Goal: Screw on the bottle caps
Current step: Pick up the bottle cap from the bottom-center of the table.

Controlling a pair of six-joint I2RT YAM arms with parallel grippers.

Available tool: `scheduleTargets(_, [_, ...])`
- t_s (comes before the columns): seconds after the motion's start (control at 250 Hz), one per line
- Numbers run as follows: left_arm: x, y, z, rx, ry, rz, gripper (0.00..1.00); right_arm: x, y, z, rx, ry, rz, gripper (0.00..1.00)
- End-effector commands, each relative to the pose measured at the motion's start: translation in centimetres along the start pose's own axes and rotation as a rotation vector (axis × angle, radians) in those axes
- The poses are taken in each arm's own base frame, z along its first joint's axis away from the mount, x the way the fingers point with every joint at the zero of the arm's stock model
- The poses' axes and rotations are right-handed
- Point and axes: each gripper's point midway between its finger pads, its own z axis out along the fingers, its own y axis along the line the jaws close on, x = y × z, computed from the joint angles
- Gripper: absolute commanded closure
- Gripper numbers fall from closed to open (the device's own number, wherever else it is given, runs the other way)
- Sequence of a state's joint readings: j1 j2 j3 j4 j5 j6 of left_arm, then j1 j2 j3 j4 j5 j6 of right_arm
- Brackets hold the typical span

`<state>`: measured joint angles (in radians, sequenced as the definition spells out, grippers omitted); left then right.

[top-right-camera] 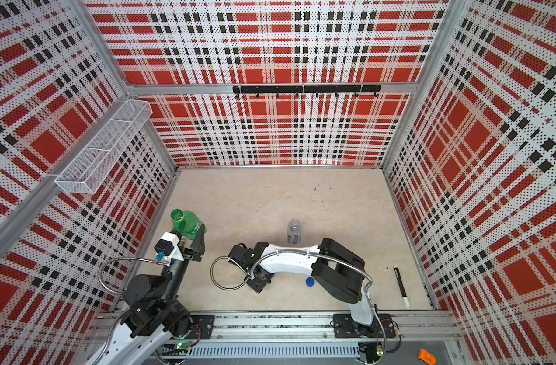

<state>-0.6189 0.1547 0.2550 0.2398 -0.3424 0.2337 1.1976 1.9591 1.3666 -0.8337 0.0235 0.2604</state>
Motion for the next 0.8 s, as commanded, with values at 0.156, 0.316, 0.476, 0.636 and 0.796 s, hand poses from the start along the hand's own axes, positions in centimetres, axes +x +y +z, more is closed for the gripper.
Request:
scheduleTargets(0.156, [-0.4, -0.2, -0.2, 0.012, -0.023, 0.006, 0.40, -0.4, -0.6, 1.1, 0.009, 0.035, -0.013, 0.54])
scheduleTargets(0.316, [-0.4, -0.2, -0.2, 0.014, -0.025, 0.007, 0.40, -0.5, -0.7, 1.4, 0.017, 0.044, -0.014, 0.57])
scheduleTargets(0.476, [-0.3, -0.3, -0.2, 0.019, -0.023, 0.009, 0.40, -0.4, -0.8, 1.3, 0.018, 0.045, -0.015, 0.61])
scheduleTargets(0.636, [-0.2, -0.5, -0.2, 0.025, -0.020, 0.009, 0.40, -0.4, -1.2, 0.8, 0.040, 0.037, -0.010, 0.63])
scheduleTargets(0.796, [0.1, -0.9, 0.0, 0.041, -0.008, 0.013, 0.39, -1.3, -1.9, -1.7, 0.072, -0.030, 0.002, 0.64])
